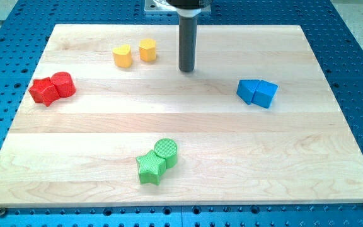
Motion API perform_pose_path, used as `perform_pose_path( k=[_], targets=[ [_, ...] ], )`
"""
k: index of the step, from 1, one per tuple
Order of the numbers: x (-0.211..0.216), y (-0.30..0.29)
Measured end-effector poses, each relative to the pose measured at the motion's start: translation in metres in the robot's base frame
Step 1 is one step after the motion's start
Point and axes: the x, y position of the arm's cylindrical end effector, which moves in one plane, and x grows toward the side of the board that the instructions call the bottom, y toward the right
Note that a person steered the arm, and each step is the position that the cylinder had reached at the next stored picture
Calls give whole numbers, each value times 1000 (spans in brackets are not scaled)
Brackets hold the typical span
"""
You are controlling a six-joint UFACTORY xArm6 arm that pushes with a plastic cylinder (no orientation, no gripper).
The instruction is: Group up the yellow blocks and the red blocks
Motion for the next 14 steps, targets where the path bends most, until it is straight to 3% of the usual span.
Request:
perform_pose_path(
  k=[1, 4, 6, 10, 11, 12, 13, 14],
  targets=[
    [-14, -45],
    [-42, -52],
    [4, -147],
    [21, -245],
    [36, -244],
    [40, -161],
    [4, -93],
    [-45, -120]
  ],
)
